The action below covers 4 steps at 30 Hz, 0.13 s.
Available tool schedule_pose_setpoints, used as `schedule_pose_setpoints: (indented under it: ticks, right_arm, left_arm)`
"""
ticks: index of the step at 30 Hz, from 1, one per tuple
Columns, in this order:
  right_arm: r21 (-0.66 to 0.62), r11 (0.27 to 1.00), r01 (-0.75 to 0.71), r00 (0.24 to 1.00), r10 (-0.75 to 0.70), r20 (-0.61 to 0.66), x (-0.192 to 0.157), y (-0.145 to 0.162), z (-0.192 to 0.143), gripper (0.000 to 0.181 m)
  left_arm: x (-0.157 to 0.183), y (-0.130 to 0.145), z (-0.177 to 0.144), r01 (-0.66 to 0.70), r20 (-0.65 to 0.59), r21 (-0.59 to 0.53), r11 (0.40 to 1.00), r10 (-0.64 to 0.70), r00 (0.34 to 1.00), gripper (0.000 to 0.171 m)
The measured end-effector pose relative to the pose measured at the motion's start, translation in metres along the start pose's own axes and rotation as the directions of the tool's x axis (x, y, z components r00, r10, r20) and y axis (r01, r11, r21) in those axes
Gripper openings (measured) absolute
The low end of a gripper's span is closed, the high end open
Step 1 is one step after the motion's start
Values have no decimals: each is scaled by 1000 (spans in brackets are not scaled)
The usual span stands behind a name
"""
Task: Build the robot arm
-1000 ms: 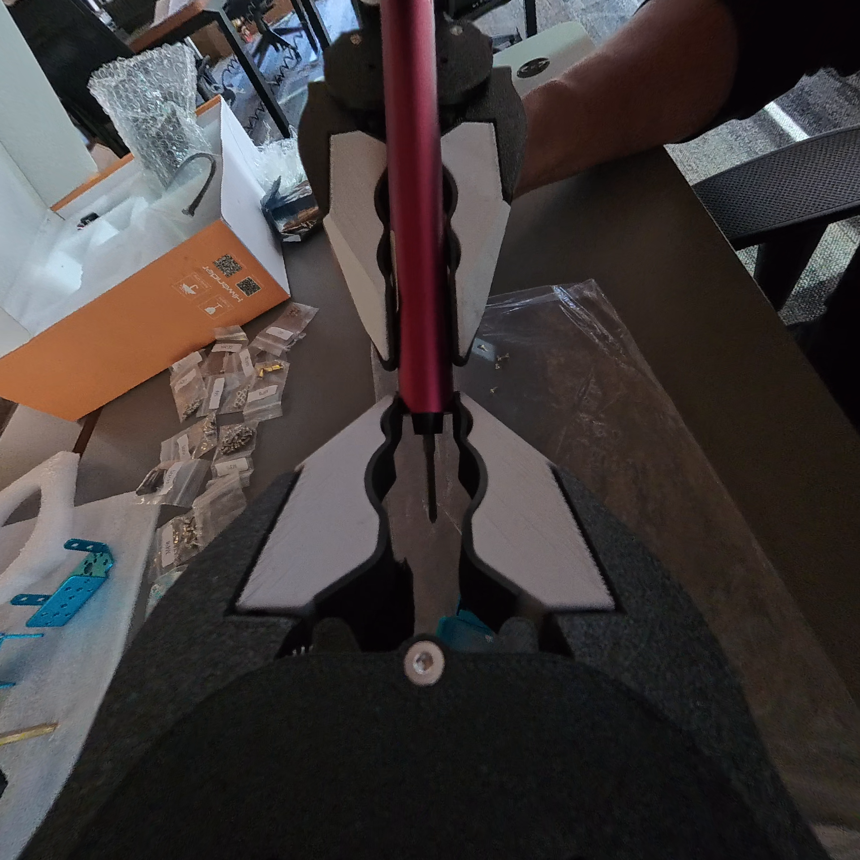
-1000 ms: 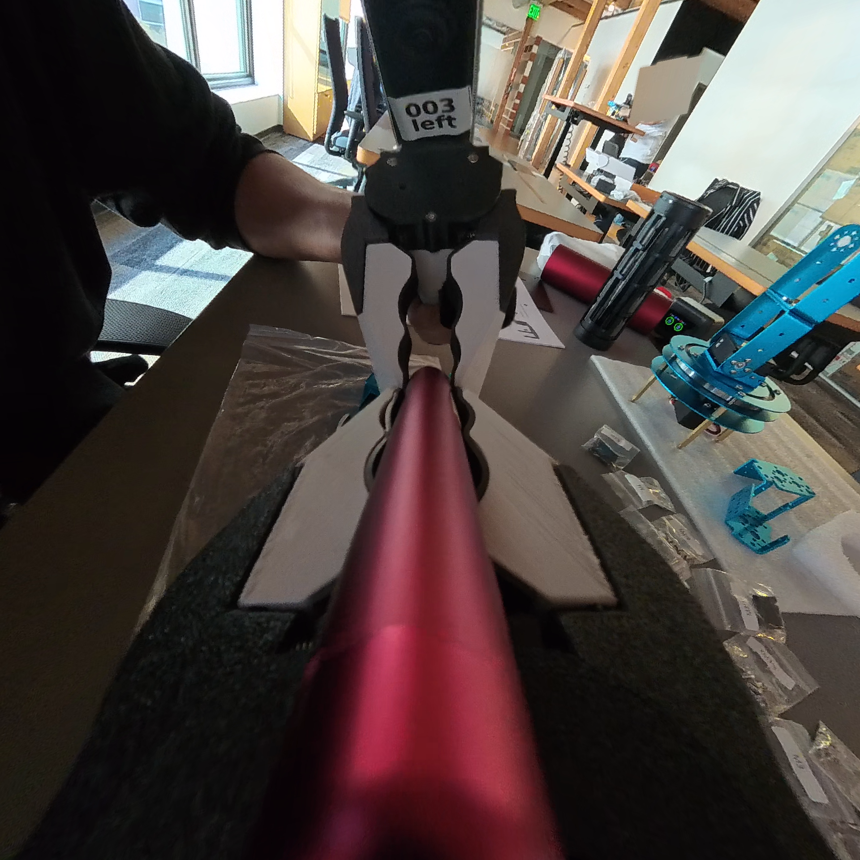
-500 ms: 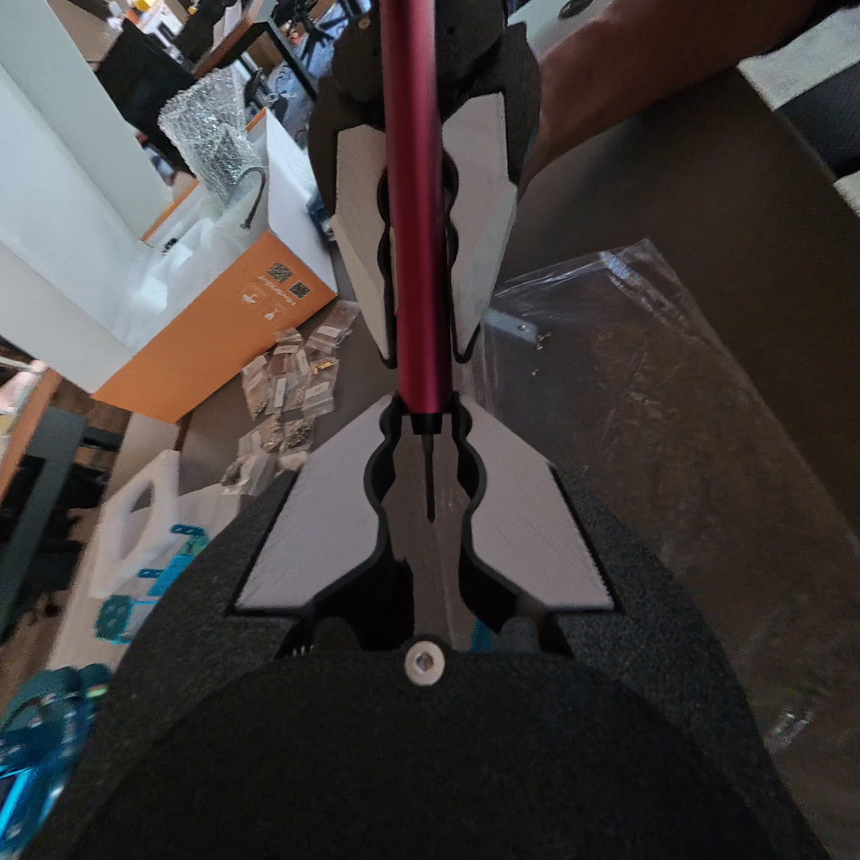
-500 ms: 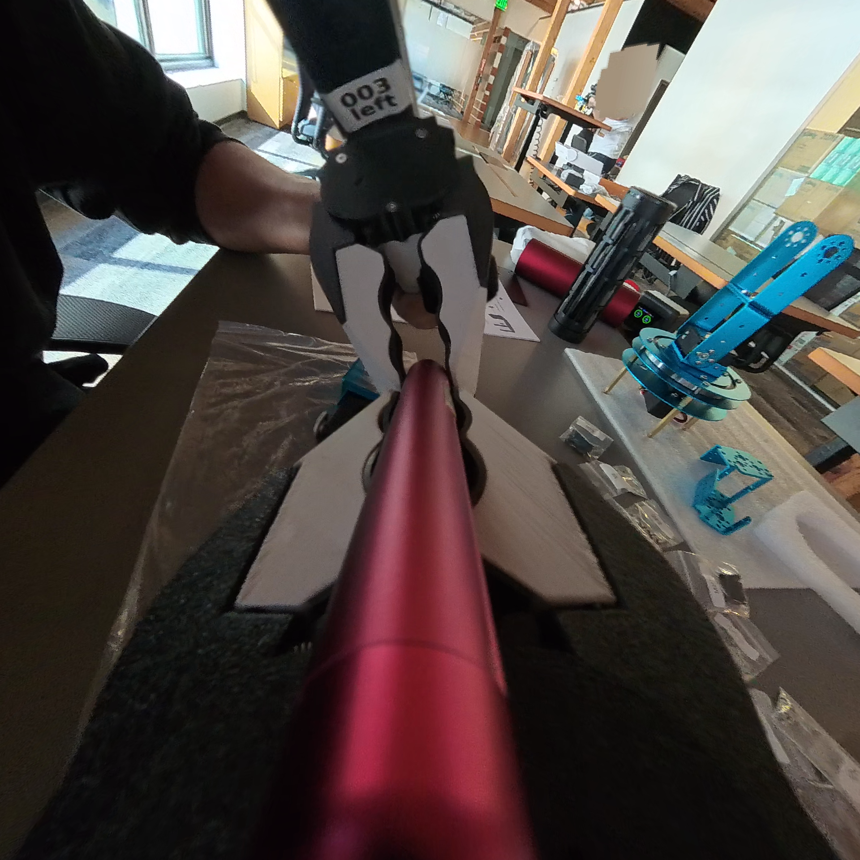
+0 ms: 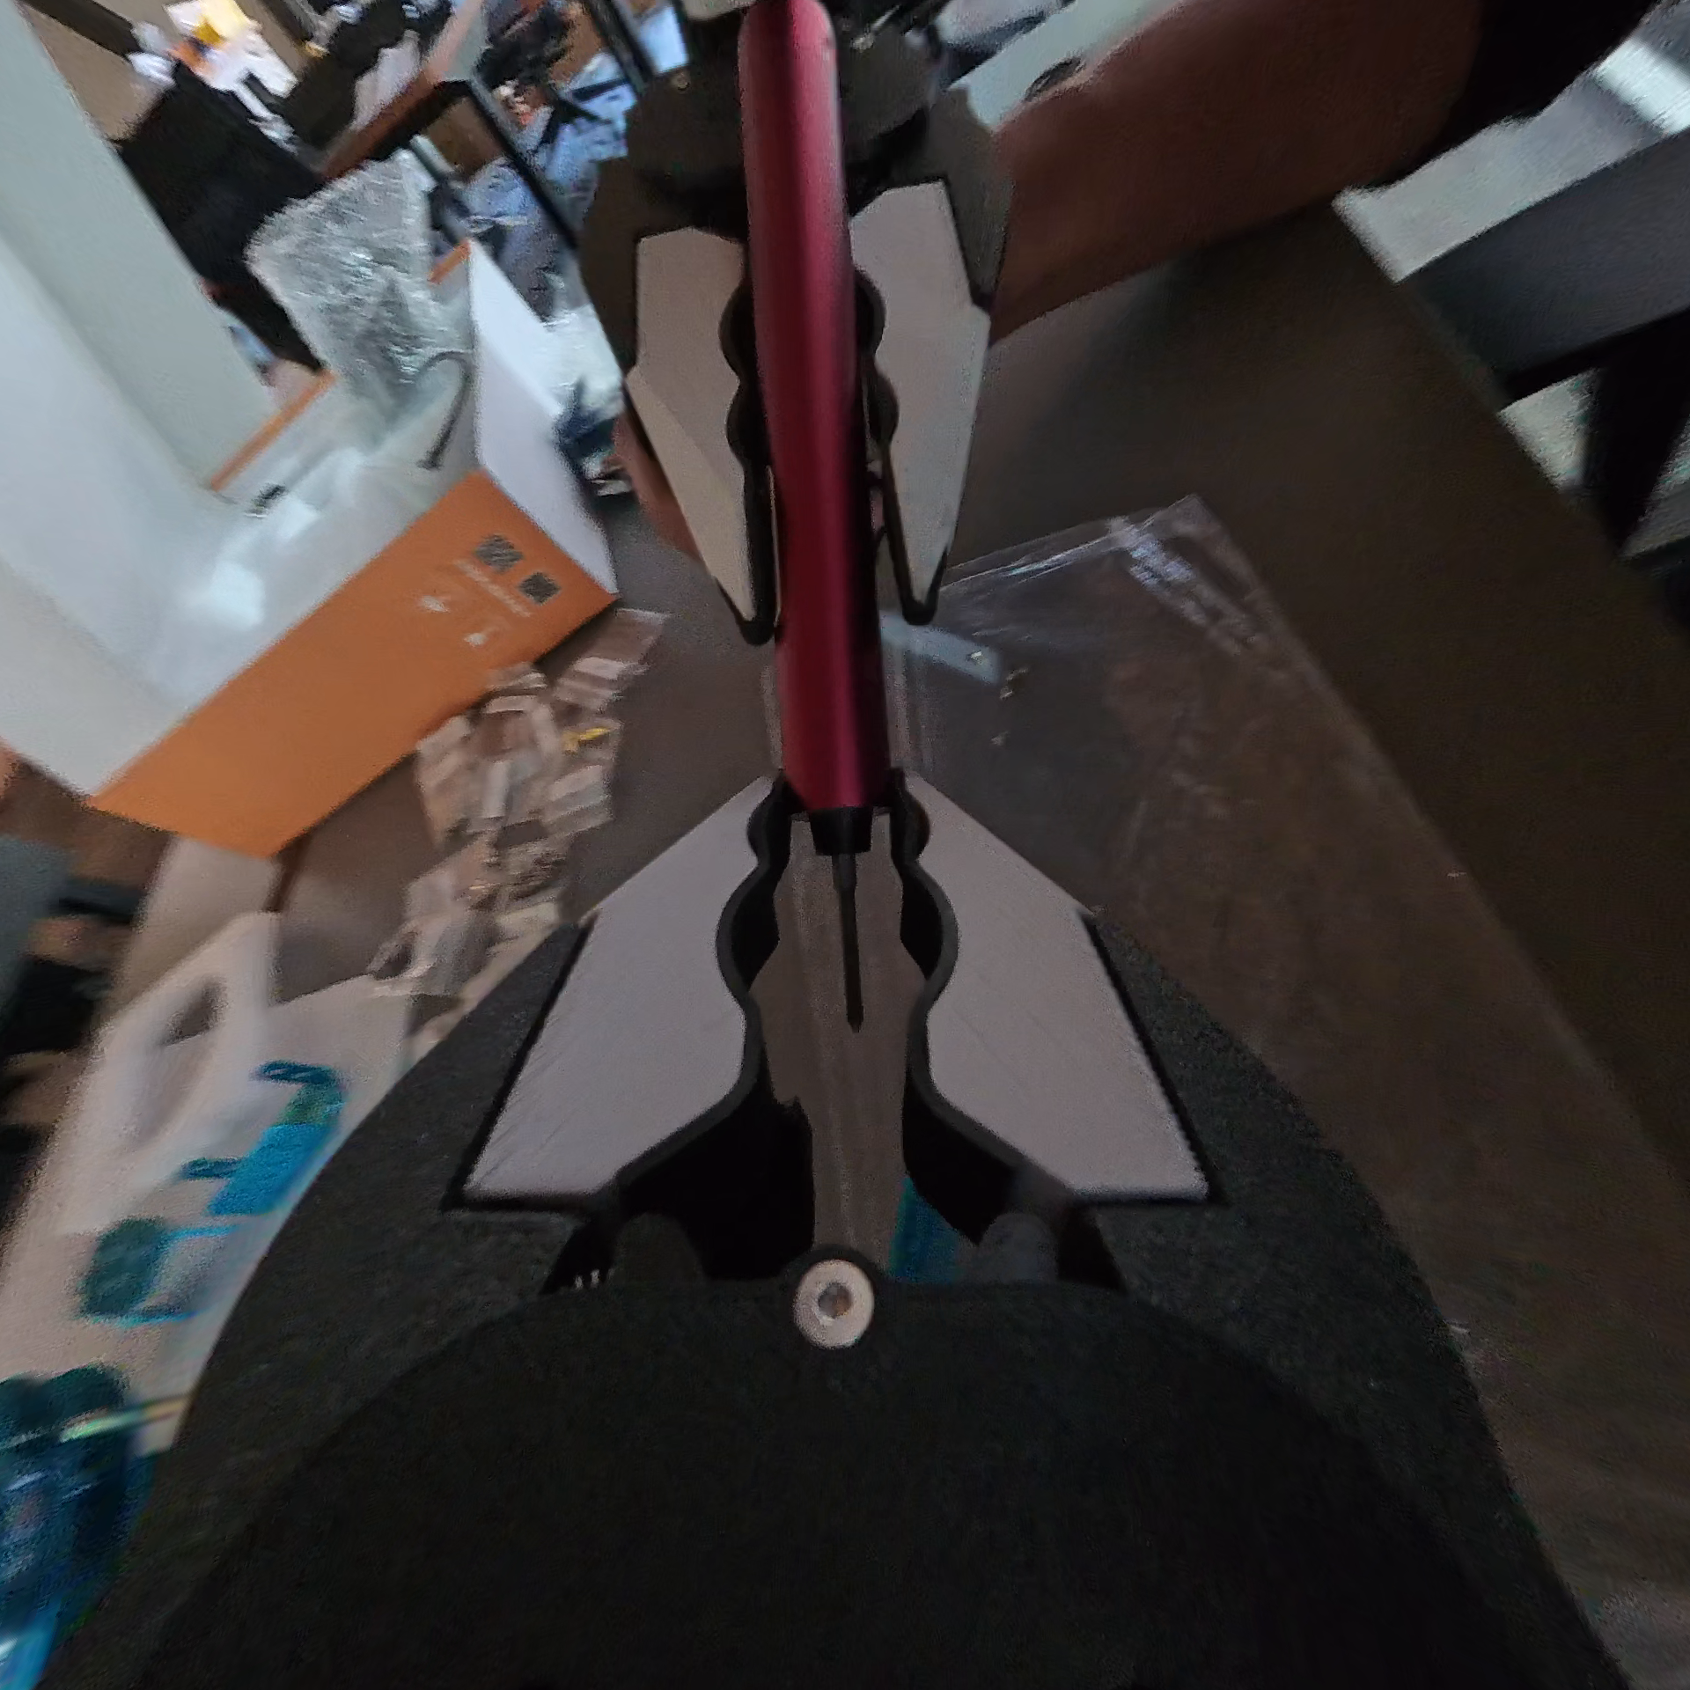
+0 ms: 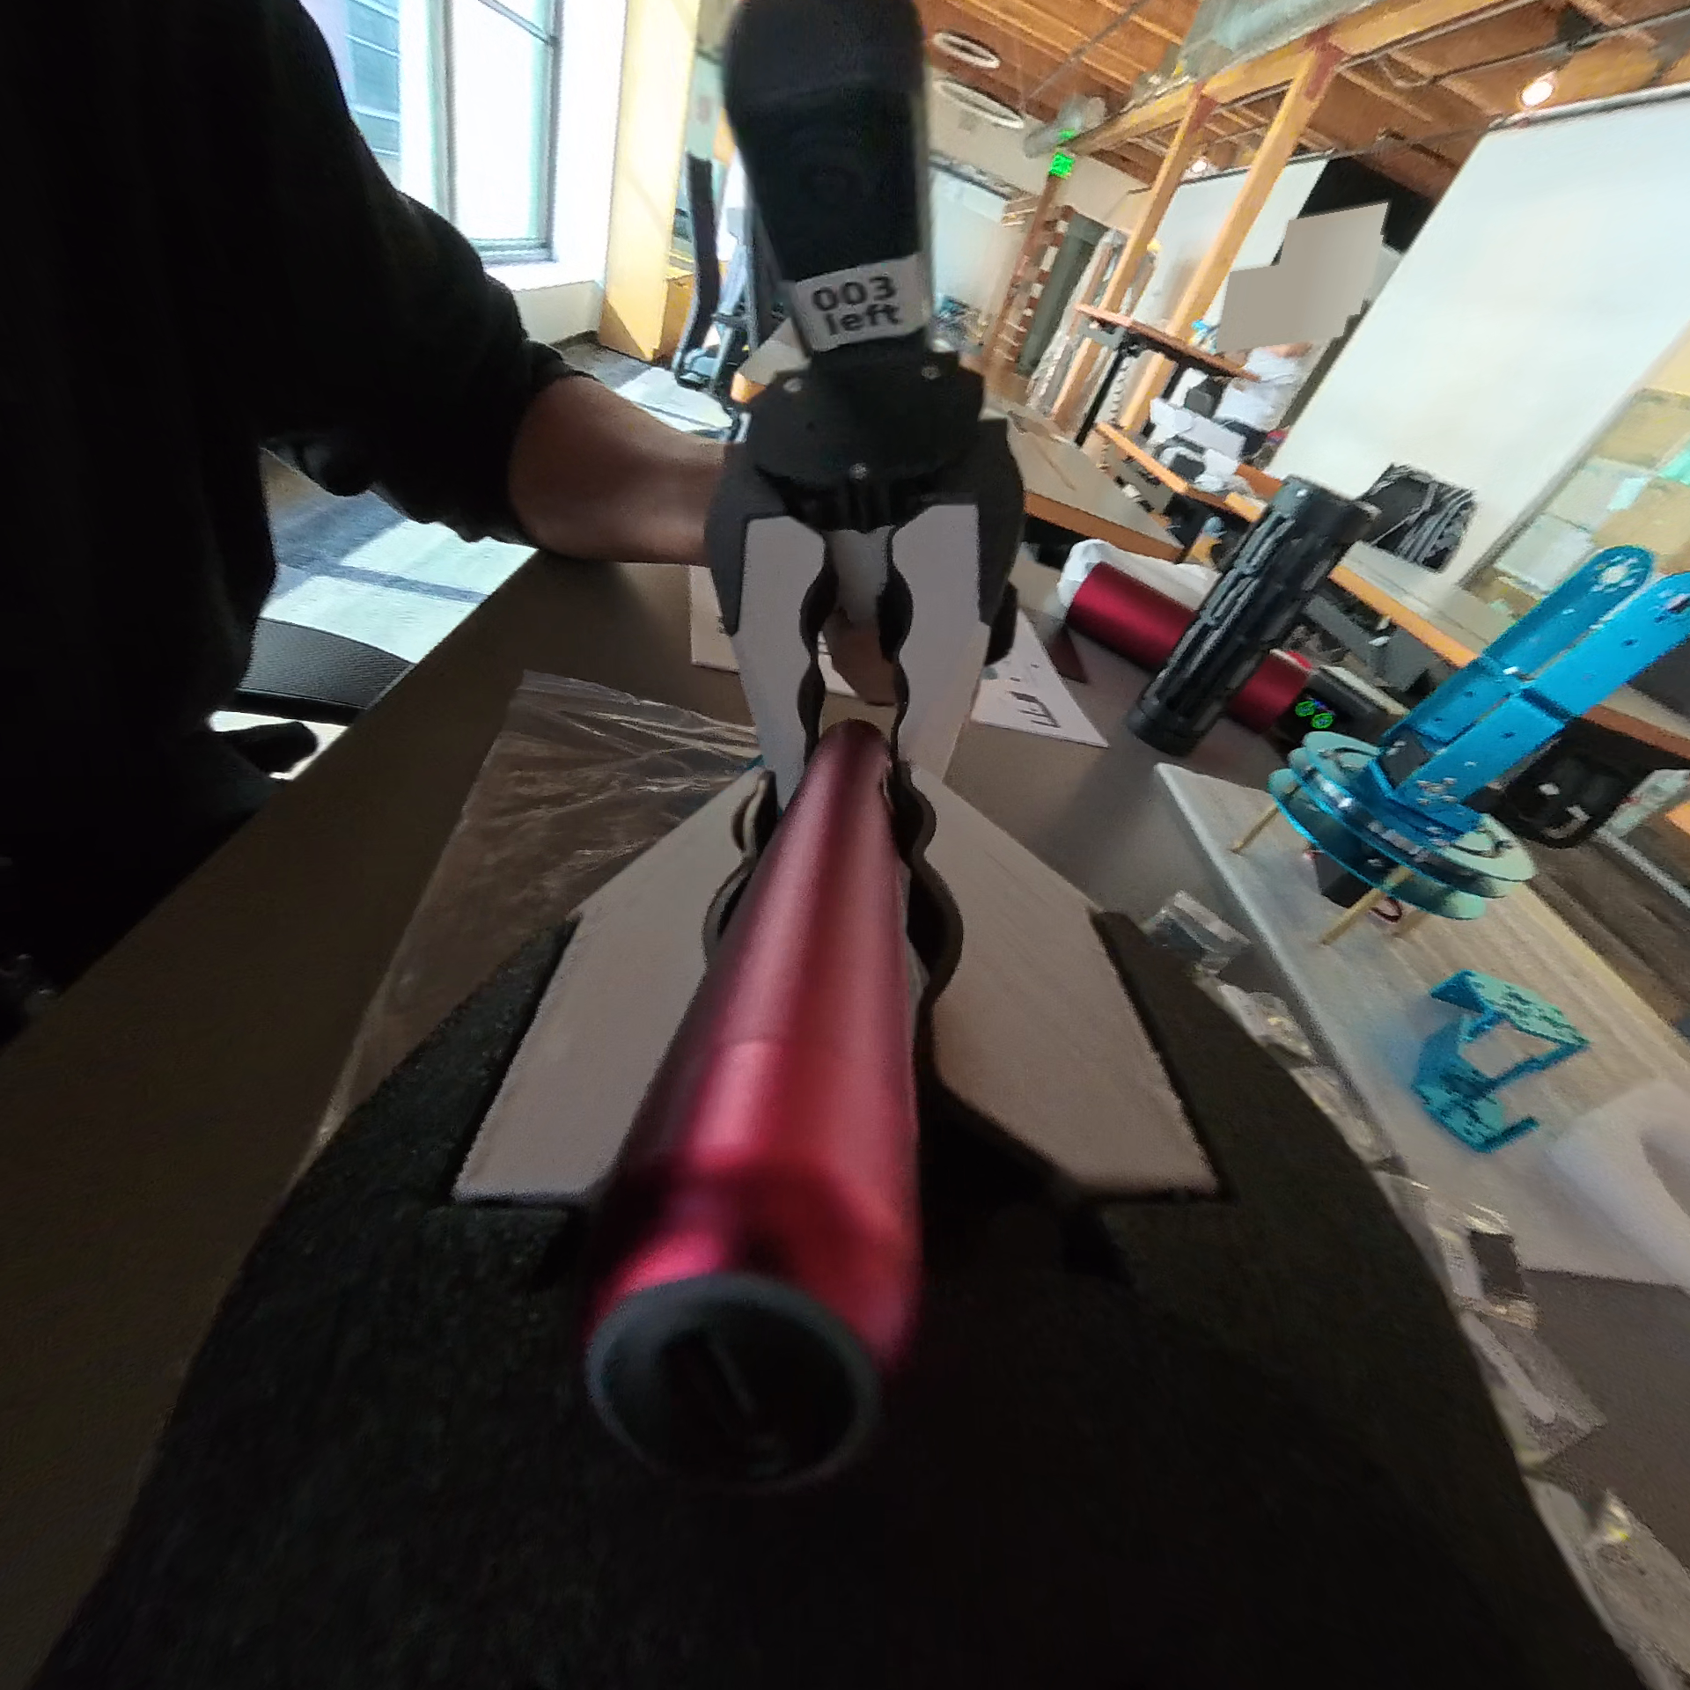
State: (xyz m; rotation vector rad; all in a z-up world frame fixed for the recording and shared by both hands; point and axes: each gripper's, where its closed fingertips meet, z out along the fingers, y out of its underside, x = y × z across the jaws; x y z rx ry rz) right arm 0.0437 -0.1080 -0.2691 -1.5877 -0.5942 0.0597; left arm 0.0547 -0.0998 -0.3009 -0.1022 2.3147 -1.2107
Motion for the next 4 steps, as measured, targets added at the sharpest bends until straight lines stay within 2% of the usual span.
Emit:
schedule_pose_setpoints:
  ticks: [4]
  right_arm:
    - [-27,1000,13,1000,-13,5,-2,5,3,25]
  left_arm:
    - [5,-2,0,86,-69,30,996,-84,994,20]
